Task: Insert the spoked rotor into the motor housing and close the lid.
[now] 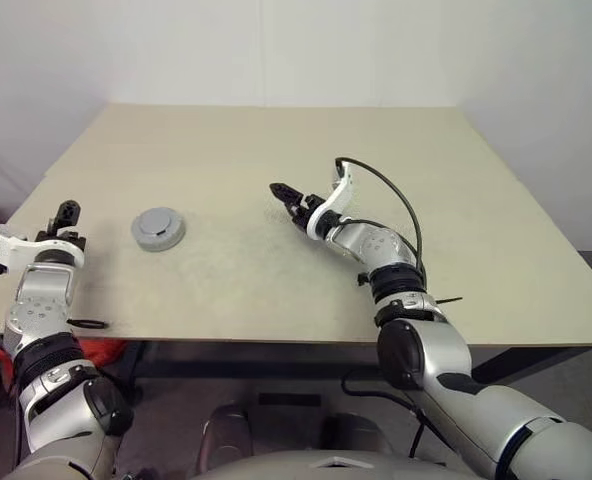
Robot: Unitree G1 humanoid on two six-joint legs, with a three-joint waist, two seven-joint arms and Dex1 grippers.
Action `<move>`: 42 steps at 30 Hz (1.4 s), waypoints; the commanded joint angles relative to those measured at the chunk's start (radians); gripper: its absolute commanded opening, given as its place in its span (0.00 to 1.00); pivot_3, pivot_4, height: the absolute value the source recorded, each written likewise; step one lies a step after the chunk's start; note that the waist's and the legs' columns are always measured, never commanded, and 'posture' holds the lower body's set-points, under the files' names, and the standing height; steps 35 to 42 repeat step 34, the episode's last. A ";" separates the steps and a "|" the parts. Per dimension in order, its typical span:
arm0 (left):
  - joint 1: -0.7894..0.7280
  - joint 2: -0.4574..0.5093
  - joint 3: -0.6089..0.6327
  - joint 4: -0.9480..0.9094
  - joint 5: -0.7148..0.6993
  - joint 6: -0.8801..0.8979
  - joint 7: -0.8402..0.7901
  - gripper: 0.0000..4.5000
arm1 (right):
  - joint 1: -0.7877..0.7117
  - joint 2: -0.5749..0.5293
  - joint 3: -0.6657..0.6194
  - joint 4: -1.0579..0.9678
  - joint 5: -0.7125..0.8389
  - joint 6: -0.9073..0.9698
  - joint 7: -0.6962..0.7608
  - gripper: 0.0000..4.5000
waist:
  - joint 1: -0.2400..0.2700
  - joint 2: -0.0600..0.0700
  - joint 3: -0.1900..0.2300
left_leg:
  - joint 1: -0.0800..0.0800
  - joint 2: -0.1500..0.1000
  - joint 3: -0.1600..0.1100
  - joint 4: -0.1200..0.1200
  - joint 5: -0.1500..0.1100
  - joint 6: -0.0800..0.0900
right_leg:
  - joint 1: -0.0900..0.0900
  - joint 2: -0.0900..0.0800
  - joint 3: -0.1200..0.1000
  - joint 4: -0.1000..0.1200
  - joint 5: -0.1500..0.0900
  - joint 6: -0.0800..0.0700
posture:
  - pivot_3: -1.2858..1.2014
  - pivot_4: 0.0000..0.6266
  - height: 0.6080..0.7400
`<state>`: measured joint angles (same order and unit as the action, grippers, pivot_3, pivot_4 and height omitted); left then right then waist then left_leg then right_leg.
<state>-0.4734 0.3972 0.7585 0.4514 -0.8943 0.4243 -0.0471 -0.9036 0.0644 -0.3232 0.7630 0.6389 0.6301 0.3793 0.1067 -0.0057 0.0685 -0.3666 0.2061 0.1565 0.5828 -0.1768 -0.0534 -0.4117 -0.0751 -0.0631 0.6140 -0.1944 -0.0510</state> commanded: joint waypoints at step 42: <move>0.041 -0.119 -0.788 -0.222 0.689 -0.314 -0.470 0.95 | 0.100 -0.408 0.331 0.076 -0.554 -0.678 0.388 1.00 | -0.011 0.000 -0.001 | 0.001 0.001 -0.004 0.014 -0.005 0.008 | 0.006 0.000 -0.004 0.007 -0.001 -0.003 | 0.52 0.00 1.00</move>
